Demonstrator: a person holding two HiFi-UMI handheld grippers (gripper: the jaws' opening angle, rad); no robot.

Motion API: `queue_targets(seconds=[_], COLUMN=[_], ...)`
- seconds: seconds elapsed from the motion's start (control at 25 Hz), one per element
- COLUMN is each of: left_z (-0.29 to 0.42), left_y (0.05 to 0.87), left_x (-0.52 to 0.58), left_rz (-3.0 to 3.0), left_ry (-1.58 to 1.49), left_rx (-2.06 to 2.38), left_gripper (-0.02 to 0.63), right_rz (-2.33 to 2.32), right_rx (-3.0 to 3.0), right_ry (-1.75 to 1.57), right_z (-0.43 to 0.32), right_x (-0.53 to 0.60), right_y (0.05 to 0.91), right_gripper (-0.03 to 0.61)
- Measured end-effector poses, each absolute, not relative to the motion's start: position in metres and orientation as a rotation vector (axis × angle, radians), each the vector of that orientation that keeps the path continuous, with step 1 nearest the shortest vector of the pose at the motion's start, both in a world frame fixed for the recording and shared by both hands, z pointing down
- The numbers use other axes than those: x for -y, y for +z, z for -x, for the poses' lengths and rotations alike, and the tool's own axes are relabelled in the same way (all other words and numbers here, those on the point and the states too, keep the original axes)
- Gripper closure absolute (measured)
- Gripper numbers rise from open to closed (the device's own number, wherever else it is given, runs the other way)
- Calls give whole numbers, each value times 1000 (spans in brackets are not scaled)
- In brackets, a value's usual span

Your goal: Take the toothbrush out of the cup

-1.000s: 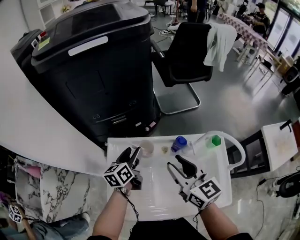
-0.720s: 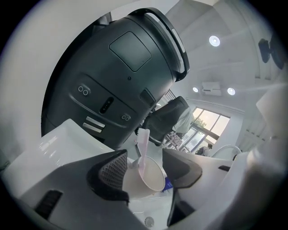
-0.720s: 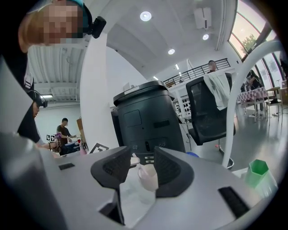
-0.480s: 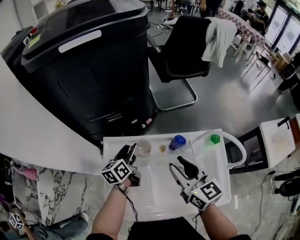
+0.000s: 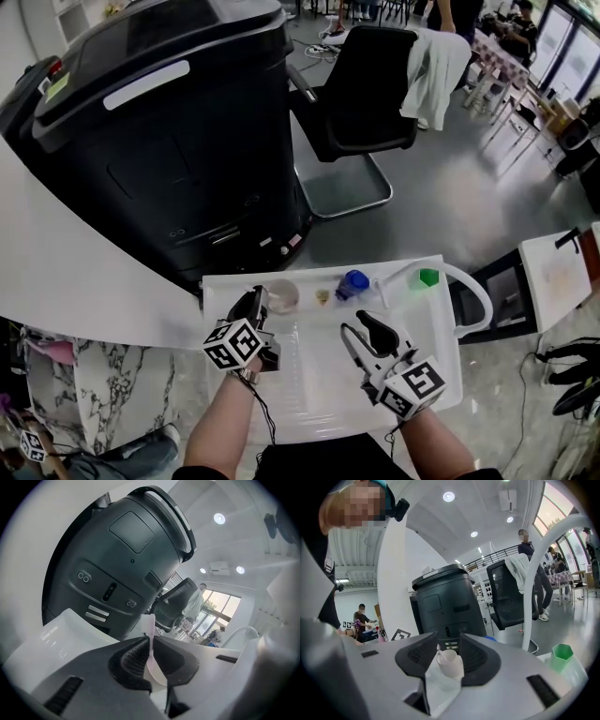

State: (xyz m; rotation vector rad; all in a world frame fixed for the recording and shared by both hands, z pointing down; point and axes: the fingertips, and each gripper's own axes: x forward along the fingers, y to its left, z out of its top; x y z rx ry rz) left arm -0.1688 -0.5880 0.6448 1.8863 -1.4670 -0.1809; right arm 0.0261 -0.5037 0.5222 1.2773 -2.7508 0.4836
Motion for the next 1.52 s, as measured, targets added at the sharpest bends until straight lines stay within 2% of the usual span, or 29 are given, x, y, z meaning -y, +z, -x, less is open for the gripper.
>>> queue_targets(seconds=[0.56, 1.04, 1.52], left_z=[168, 154, 116], left_y=[620, 536, 452], left_x=[583, 555, 481], left_rz=[-1929, -2150, -2378], left_ry=[-172, -164, -101], left_rx=[1517, 1629, 1732], left_gripper=[580, 581, 581], right_rz=[-1285, -1242, -1172], right_rx=[2781, 2872, 2970], right_ry=[465, 419, 355], right_z=[-39, -48, -62], right_x=[502, 479, 435], right_y=[509, 478, 447], right_gripper=[425, 425, 430])
